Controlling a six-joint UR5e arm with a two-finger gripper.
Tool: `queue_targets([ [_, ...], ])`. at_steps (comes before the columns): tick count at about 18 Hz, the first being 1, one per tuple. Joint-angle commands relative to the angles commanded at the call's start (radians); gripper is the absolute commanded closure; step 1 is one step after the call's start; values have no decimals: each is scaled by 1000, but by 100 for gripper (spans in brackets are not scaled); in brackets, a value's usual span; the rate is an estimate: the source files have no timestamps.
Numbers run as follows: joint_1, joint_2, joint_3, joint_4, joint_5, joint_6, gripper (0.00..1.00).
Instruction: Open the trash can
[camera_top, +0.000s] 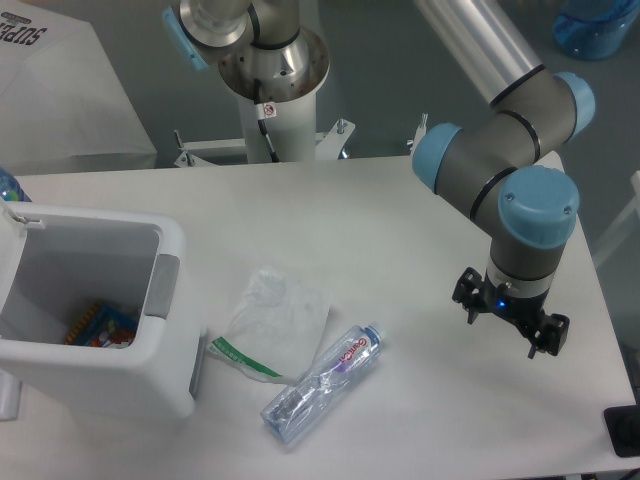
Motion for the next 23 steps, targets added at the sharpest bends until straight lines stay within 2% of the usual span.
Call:
queue_targets([
  [7, -6, 0, -8, 6, -29, -11, 0],
  [10, 6, 9, -54, 20, -118, -136, 0],
  [12, 8, 12, -45, 23, -156, -165, 0],
  [17, 12, 26, -46, 23, -357, -377, 0],
  [23, 17, 23, -38, 26, -414, -402, 0],
])
